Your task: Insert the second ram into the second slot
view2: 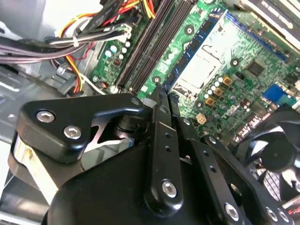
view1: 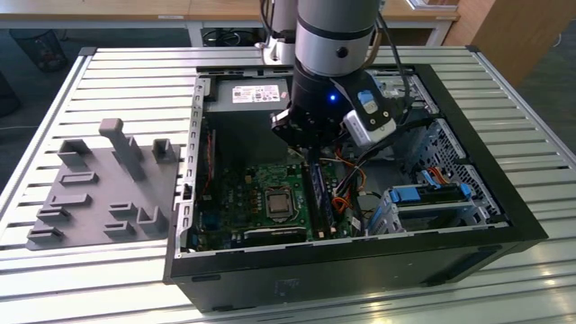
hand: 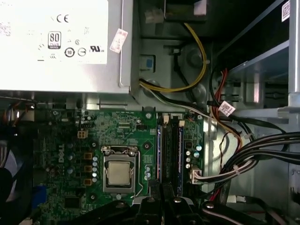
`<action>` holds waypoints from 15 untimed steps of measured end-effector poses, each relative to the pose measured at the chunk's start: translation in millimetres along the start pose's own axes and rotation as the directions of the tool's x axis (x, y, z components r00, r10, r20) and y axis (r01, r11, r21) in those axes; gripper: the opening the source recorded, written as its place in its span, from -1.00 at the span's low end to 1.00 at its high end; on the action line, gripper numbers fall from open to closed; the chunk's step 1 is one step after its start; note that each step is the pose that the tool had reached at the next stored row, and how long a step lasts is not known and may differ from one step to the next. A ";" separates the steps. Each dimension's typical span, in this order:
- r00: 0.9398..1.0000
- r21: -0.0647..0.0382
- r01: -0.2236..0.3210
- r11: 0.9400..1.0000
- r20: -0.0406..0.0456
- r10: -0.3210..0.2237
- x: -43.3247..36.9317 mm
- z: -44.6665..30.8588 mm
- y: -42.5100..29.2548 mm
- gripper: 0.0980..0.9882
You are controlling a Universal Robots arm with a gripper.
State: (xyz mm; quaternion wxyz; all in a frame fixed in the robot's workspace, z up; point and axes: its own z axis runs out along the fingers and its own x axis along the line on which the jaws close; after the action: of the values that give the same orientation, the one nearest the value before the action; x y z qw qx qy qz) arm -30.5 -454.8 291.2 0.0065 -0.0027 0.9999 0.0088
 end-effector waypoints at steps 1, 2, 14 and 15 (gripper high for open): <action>1.000 0.000 -0.001 1.000 0.000 0.001 -0.6 1.6 -0.4 -0.91; 1.000 0.000 -0.002 1.000 -0.001 0.002 -1.3 3.3 -0.6 -0.91; 1.000 0.000 -0.003 1.000 -0.006 0.003 -4.4 16.1 -0.9 -0.91; 1.000 0.000 -0.003 1.000 -0.007 0.003 -4.4 17.8 -0.9 -0.91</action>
State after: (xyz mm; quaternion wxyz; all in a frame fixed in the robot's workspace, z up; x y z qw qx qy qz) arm -25.9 -455.4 273.4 0.0030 -0.0011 1.0000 0.0087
